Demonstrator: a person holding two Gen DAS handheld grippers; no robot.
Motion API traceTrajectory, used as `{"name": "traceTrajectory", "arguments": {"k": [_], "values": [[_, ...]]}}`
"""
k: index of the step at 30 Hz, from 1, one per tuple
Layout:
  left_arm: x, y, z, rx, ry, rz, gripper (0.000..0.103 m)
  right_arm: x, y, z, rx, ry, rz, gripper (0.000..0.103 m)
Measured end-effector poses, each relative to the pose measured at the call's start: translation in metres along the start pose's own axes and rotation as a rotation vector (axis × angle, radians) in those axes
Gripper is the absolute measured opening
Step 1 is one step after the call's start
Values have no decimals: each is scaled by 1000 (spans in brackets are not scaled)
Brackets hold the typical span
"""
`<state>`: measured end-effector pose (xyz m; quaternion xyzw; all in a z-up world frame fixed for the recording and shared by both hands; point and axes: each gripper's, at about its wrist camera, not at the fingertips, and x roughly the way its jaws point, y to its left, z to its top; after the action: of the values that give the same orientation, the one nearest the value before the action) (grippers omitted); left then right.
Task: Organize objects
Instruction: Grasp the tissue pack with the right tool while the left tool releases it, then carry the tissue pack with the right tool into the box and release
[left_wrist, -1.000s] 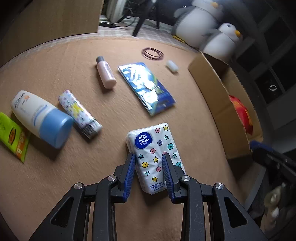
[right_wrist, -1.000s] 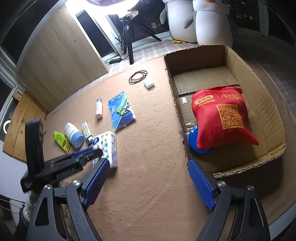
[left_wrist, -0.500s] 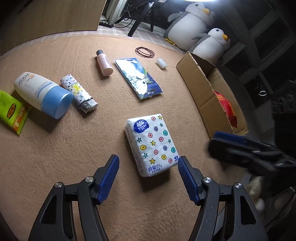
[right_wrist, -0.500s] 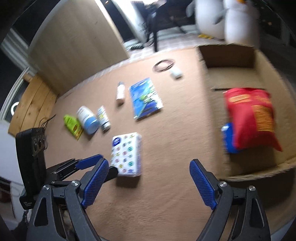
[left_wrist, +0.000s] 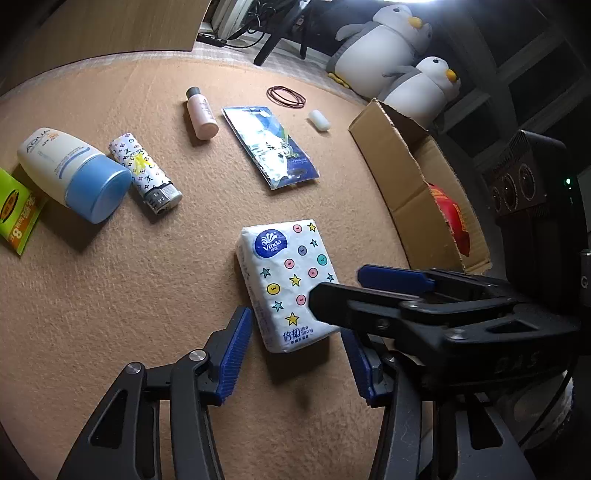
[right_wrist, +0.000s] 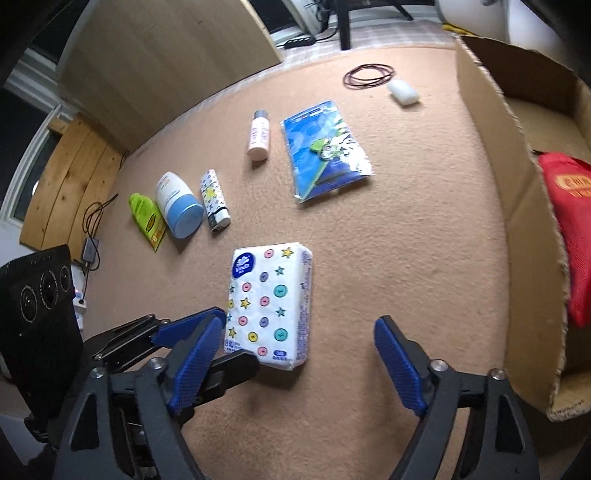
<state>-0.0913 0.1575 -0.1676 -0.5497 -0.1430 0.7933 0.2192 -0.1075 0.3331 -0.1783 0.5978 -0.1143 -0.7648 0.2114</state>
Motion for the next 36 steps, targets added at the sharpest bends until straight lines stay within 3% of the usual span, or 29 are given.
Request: {"name": "traceTrajectory", "arguments": {"k": [4,7,16,25,36], "values": [[5,-3,-1,2,10,-6,44,7,2,3,-10,25,19,51],[8,-8,0,8,10,-2,43,10,2,3,-17,39,36,41],[1,-32,16,66,-19,-5,43,-10,-1,8,-22,-11,29,41],[-5,-95,61,191,-88,-39,43,-74,-18,28,-20,-161,-15,41],[27,-182,108,286,-116,-88,43,-146,-78,52,34,-289,-92,41]]}}
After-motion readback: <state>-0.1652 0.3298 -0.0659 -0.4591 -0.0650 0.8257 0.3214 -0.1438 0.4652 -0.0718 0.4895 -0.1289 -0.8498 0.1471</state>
